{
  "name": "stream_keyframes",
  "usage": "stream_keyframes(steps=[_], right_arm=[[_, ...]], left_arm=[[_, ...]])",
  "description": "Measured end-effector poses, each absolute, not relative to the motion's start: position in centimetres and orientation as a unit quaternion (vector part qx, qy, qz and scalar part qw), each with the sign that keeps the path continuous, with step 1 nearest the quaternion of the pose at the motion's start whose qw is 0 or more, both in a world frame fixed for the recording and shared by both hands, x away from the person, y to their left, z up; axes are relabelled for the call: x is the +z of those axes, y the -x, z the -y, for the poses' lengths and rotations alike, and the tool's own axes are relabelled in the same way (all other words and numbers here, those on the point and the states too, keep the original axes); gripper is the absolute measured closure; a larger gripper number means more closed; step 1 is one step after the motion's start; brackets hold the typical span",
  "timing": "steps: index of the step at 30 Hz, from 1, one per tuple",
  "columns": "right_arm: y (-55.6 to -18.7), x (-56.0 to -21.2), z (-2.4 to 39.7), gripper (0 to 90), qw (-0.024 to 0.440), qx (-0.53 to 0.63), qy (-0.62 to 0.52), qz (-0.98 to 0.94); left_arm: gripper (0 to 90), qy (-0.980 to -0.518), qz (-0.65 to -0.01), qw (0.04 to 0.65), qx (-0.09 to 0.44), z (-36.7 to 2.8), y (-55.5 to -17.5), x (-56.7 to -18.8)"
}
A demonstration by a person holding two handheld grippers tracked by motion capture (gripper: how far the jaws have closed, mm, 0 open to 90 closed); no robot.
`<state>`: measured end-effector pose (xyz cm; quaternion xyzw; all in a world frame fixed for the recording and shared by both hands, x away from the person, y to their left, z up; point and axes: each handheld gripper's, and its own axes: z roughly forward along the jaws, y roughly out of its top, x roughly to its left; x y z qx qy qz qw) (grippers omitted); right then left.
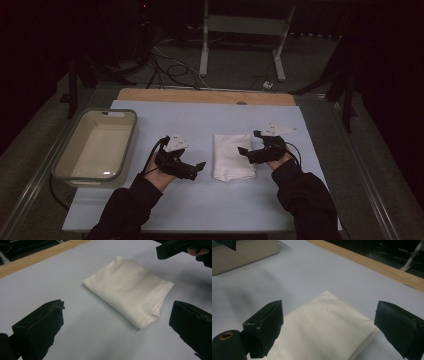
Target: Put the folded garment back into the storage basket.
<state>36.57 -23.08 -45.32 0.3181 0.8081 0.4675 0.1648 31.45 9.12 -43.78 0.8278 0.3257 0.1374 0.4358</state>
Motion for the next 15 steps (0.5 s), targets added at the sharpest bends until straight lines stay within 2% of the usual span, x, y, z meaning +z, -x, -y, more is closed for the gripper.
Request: stream_keyframes(steps=[15], right_arm=[[-37.0, -47.8, 23.2, 8.8, 0.157, 0.443, -0.337, -0.816]], left_arm=[[0.0, -0.835, -0.332, 0.425, 0.112, -6.5, -32.8, -45.9]])
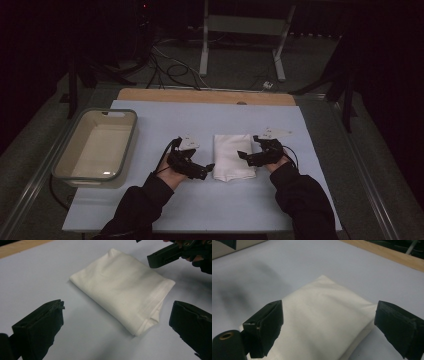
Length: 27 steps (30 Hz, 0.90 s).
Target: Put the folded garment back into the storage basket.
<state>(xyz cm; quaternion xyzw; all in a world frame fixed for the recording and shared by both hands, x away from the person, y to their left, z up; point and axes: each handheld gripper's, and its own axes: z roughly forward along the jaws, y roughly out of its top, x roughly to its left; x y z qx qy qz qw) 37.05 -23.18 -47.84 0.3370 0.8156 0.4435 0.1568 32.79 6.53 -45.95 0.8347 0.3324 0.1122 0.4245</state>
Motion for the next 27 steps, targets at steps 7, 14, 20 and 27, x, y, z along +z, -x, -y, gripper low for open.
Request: stream_keyframes(steps=[7, 14, 20, 27], right_arm=[[-37.3, -48.6, 23.3, 8.8, 0.149, 0.436, -0.352, -0.815], [-37.7, -49.5, 23.3, 8.9, 0.149, 0.418, -0.361, -0.820], [-37.8, -50.3, 23.3, 9.0, 0.152, 0.408, -0.362, -0.824], [-37.9, -50.5, 23.5, 9.1, 0.151, 0.399, -0.372, -0.824]], left_arm=[[0.0, -0.833, -0.342, 0.424, 0.097, -5.4, -33.4, -46.9], [0.0, -0.832, -0.351, 0.423, 0.080, -4.5, -34.0, -47.8], [0.0, -0.836, -0.361, 0.407, 0.068, -3.9, -34.8, -48.6], [0.1, -0.835, -0.373, 0.403, 0.031, -3.6, -35.5, -49.3]])
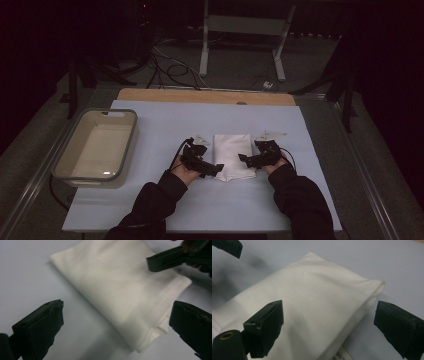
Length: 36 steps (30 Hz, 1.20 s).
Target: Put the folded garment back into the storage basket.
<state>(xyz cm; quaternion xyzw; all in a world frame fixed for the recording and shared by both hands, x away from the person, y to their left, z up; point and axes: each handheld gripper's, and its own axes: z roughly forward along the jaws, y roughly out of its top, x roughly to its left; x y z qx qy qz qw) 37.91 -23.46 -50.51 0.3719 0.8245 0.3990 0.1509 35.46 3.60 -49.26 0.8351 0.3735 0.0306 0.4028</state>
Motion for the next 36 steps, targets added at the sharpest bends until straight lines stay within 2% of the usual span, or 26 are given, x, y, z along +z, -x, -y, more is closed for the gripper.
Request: stream_keyframes(steps=[5, 12, 27, 32, 36], right_arm=[[-38.1, -50.7, 23.7, 9.1, 0.137, 0.395, -0.385, -0.823], [-38.4, -51.1, 23.6, 9.0, 0.134, 0.383, -0.400, -0.822], [-38.9, -51.5, 23.4, 18.6, 0.102, 0.370, -0.421, -0.822], [-38.8, -51.5, 23.3, 23.4, 0.095, 0.363, -0.423, -0.825], [-38.9, -51.8, 23.3, 28.4, 0.072, 0.360, -0.427, -0.826]], left_arm=[[0.2, -0.842, -0.377, 0.385, 0.017, -3.2, -35.6, -49.6], [6.3, -0.843, -0.384, 0.377, 0.008, -3.0, -35.8, -49.9], [34.7, -0.860, -0.374, 0.346, 0.020, -2.4, -35.2, -51.3], [40.5, -0.864, -0.367, 0.344, 0.020, -2.1, -34.9, -51.3], [43.5, -0.867, -0.362, 0.341, 0.021, -1.8, -34.7, -51.3]])
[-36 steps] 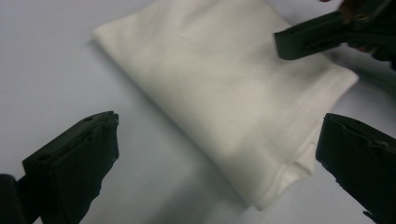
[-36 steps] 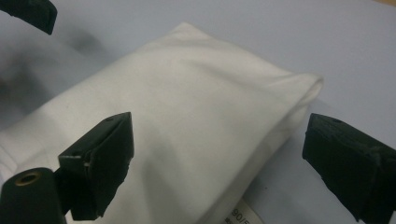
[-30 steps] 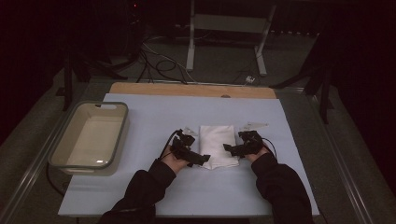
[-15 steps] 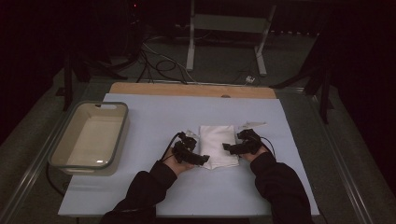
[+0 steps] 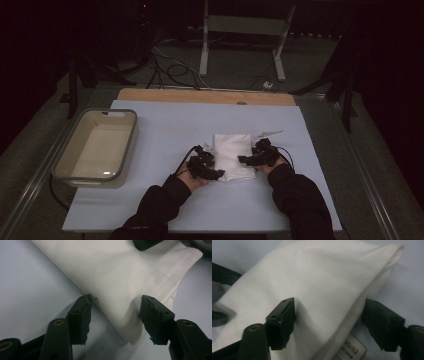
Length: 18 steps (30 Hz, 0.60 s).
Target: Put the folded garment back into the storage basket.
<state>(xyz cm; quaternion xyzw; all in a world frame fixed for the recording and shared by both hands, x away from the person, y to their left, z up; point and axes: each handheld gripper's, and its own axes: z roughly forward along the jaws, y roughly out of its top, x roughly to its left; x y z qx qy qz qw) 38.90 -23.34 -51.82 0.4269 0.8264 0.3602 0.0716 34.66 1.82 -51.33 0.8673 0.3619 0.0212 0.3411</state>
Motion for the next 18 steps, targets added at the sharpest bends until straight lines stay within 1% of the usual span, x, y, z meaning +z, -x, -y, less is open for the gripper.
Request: stream_keyframes(steps=[3, 4, 5, 6, 7, 8, 10, 11, 13, 14, 15, 18], right_arm=[[-38.82, -51.89, 23.47, 32.1, 0.066, 0.366, -0.428, -0.824], [-38.82, -51.89, 23.47, 32.1, 0.066, 0.366, -0.428, -0.824], [-38.79, -51.78, 23.44, 36.7, 0.061, 0.364, -0.424, -0.827], [-38.79, -51.78, 23.44, 36.7, 0.061, 0.364, -0.424, -0.827], [-38.77, -51.70, 23.38, 40.4, 0.057, 0.363, -0.424, -0.828], [-38.76, -51.68, 23.36, 42.1, 0.055, 0.362, -0.424, -0.828], [-38.79, -51.59, 23.34, 44.8, 0.050, 0.360, -0.424, -0.830], [-38.82, -51.56, 23.34, 47.6, 0.048, 0.359, -0.420, -0.832], [-38.75, -51.50, 23.27, 50.3, 0.045, 0.361, -0.420, -0.831], [-38.75, -51.50, 23.27, 50.3, 0.045, 0.361, -0.420, -0.831], [-38.72, -51.39, 23.23, 55.6, 0.043, 0.361, -0.419, -0.832], [-38.62, -51.26, 23.09, 61.8, 0.042, 0.361, -0.414, -0.835]], left_arm=[[45.8, -0.866, -0.365, 0.340, 0.022, -1.63, -34.59, -51.31], [47.0, -0.866, -0.365, 0.340, 0.022, -1.63, -34.59, -51.31], [49.0, -0.867, -0.365, 0.338, 0.020, -1.45, -34.57, -51.26], [50.6, -0.867, -0.365, 0.338, 0.020, -1.45, -34.57, -51.26], [51.7, -0.867, -0.367, 0.336, 0.018, -1.27, -34.54, -51.21], [52.8, -0.867, -0.368, 0.336, 0.013, -1.21, -34.55, -51.18], [59.0, -0.866, -0.370, 0.336, 0.003, -1.12, -34.51, -51.13], [61.8, -0.866, -0.370, 0.335, 0.000, -1.10, -34.51, -51.11], [64.6, -0.864, -0.374, 0.336, -0.004, -1.04, -34.49, -51.10], [65.8, -0.864, -0.374, 0.336, -0.004, -1.04, -34.49, -51.10], [67.7, -0.865, -0.373, 0.335, -0.005, -0.96, -34.46, -51.04], [71.8, -0.864, -0.375, 0.336, -0.005, -0.80, -34.29, -50.98]])
